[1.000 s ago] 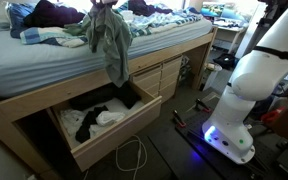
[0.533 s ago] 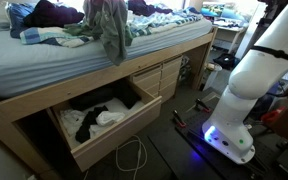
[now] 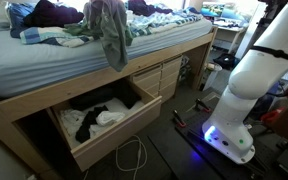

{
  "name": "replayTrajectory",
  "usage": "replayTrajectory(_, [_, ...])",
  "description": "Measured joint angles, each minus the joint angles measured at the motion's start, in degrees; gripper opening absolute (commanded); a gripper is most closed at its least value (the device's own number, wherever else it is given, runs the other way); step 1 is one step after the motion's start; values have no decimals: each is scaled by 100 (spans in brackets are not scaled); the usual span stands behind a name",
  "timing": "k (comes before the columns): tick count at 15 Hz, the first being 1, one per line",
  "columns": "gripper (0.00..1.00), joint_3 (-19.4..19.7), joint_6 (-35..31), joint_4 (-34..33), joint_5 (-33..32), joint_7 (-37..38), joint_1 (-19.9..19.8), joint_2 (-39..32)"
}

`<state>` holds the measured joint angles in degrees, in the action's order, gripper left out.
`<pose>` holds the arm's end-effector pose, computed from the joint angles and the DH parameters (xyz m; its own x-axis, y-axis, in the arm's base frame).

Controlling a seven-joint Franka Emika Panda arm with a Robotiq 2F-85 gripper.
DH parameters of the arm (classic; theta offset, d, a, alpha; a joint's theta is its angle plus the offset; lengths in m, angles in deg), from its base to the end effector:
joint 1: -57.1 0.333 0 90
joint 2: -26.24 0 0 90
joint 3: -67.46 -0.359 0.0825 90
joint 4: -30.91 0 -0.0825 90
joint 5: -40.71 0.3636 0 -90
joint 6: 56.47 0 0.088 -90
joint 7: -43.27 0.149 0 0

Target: Move the green t-shirt from the top right drawer to the bed

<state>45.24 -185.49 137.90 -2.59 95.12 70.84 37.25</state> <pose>0.4521 0.3034 0.6793 0.6119 0.1306 0.7800 -0.0349 -0.9808 0.1916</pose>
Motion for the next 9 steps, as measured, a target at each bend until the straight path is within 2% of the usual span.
replayTrajectory(3, [5, 41, -56, -281, -397, 524, -136, -114])
replayTrajectory(9, [5, 211, -56, -1371, -1332, 1068, -268, -498])
